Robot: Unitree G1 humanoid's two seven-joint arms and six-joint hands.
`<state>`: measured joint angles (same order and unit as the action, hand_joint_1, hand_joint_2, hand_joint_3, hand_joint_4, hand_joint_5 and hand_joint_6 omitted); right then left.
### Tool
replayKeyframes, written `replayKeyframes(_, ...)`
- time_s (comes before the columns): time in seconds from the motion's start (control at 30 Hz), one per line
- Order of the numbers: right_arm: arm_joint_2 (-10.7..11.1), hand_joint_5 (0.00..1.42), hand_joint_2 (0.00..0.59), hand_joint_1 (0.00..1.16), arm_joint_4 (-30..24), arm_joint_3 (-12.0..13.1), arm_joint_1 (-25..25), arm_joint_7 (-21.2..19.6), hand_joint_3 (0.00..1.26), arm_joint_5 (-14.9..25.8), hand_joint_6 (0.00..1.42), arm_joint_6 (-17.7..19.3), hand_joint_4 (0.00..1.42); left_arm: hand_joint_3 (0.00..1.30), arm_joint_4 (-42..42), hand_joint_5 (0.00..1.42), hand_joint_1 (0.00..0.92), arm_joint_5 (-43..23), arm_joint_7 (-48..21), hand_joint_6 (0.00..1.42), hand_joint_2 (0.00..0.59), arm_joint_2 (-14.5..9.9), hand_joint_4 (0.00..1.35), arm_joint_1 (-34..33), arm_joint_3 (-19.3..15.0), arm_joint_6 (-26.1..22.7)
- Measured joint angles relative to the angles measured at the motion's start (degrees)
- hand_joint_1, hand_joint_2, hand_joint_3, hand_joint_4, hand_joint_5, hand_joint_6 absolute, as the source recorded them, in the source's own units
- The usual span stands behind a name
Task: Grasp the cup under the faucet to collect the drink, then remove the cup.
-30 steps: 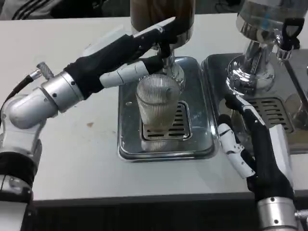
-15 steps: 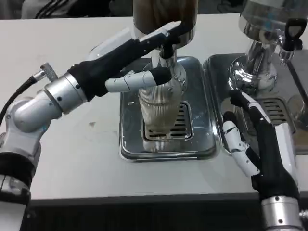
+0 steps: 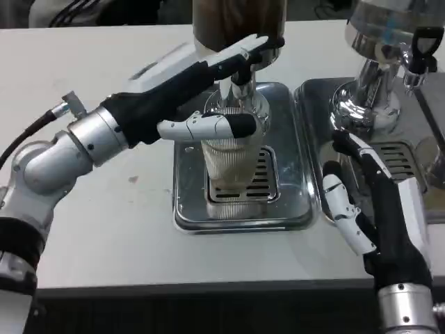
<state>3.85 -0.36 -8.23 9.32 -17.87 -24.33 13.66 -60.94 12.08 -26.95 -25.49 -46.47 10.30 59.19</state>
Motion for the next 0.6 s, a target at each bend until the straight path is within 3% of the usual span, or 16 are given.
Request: replayKeyframes(0.6, -0.42, 0.11, 0.433, 0.21, 0.0, 0.14, -0.03, 0.2, 0.23, 0.06, 0.08, 0.0, 0.22, 0.05, -0.01, 0.07, 0.0, 6.14, 9.28, 0.04, 0.051, -1.66, 0.0, -0.37, 4.41, 2.71)
